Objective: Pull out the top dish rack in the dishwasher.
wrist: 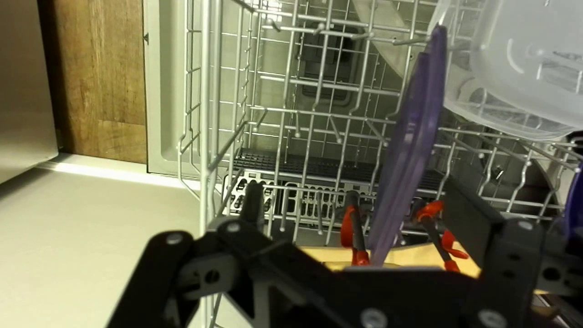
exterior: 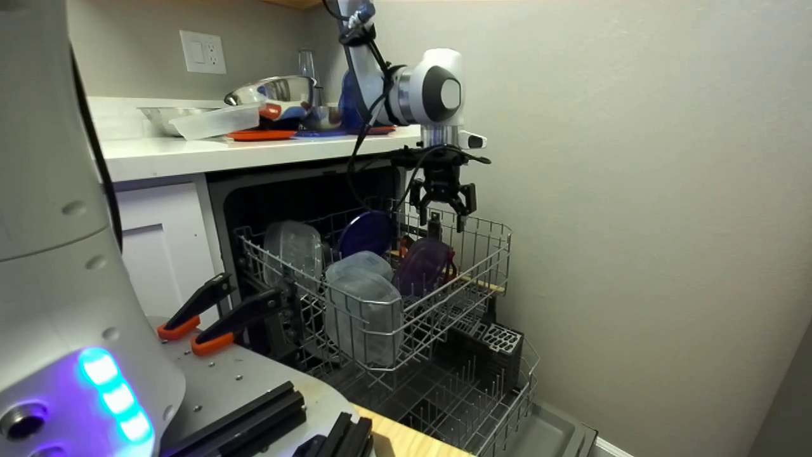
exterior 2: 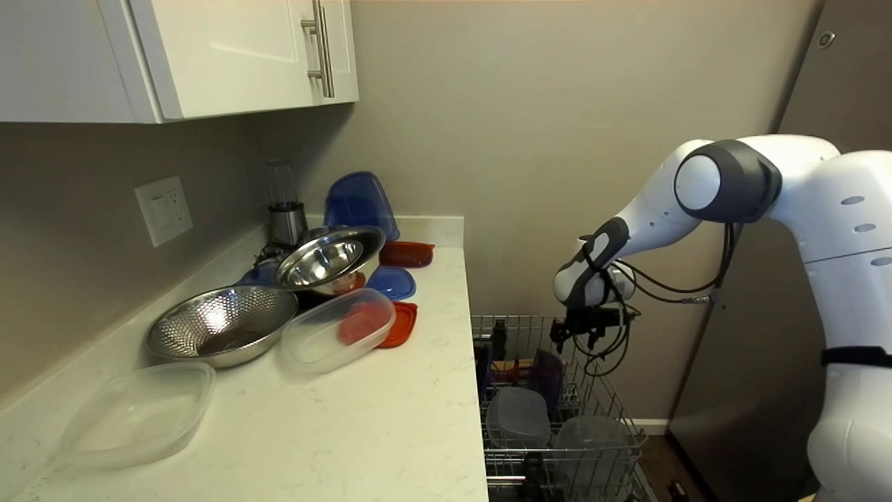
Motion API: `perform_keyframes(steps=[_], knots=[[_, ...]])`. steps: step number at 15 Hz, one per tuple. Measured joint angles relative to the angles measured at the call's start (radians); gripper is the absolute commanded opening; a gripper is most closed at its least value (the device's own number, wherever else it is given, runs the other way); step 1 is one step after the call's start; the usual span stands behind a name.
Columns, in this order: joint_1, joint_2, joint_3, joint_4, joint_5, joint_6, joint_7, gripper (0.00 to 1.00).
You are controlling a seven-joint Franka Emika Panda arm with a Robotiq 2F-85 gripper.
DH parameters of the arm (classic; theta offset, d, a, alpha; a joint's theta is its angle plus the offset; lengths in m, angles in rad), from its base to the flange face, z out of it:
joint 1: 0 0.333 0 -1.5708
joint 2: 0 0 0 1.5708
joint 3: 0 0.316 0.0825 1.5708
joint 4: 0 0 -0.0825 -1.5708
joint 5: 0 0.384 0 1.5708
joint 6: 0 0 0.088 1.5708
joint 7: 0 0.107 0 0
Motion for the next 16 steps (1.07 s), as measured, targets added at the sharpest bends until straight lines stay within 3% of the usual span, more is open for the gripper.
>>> perform_keyframes(steps=[6, 16], knots=[[0.056, -0.031, 0.001, -0.012, 0.000, 0.000, 0.047, 1.00], [0.057, -0.031, -0.002, -0.012, 0.000, 0.000, 0.047, 1.00]])
